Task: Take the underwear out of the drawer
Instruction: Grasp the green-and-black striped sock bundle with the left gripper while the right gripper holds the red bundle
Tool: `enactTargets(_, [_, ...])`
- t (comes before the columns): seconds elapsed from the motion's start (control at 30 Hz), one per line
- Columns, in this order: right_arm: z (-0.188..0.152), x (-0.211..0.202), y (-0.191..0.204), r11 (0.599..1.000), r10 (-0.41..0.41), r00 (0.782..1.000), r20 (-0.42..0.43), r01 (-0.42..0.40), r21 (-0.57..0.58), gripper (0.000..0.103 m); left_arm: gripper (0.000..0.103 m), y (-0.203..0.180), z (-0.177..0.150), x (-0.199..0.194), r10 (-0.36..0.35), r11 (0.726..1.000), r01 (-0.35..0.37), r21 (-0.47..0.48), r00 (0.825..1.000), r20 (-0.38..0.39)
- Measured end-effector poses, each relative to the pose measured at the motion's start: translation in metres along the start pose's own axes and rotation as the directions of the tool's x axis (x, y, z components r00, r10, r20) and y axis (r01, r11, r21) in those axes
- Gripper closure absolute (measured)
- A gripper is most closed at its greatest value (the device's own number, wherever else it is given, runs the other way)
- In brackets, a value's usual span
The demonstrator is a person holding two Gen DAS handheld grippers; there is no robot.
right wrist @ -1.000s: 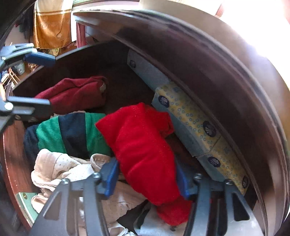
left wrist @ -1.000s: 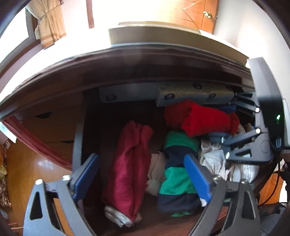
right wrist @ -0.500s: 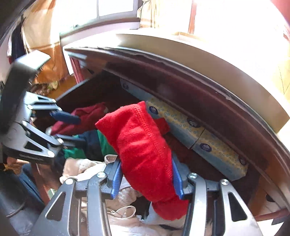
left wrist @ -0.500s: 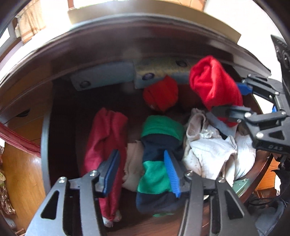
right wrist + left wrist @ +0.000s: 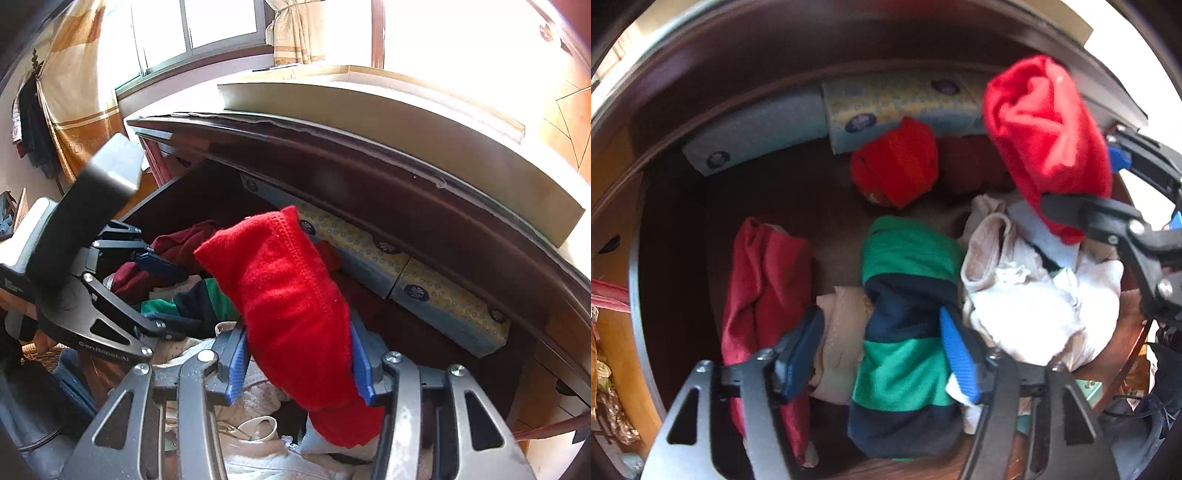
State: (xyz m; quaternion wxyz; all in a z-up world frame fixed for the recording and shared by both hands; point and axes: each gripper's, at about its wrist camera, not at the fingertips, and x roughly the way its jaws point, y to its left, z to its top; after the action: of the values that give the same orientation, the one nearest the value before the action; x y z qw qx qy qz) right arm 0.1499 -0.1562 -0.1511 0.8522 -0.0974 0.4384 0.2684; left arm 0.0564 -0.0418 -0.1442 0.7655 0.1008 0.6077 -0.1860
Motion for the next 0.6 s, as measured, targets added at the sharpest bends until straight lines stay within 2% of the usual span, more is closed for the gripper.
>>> enactTargets(0.07, [0.001,0.002,0.001,1.000,-0.002,1.000,-0.003,0.002,-0.004,0.053,0.028,0.003,0.013,0.010,0.002,1.000,-0.003,-0.012,1.000,-0.028])
enactTargets(0.17, [0.000,0.001,0.003,1.000,-0.006,1.000,-0.006,0.006,-0.007,0.053,0.027,0.002,0.021,0.019,-0.013,1.000,0.012,-0.006,0.998,-0.065])
enactTargets(0.33, [0.002,0.004,0.004,1.000,-0.006,1.000,-0.010,0.006,-0.001,0.053,0.028,0.004,0.028,0.029,-0.041,0.999,0.041,0.001,0.996,-0.081])
enactTargets(0.4, [0.002,0.006,0.003,1.000,-0.006,1.000,-0.009,0.006,0.004,0.053,0.033,0.010,0.023,0.022,-0.059,0.998,0.059,0.004,0.996,-0.073])
enactTargets(0.6, [0.003,0.005,0.001,1.000,-0.005,1.000,0.001,0.005,0.020,0.053,0.061,0.017,0.008,0.020,-0.113,0.994,0.113,0.013,0.993,-0.030])
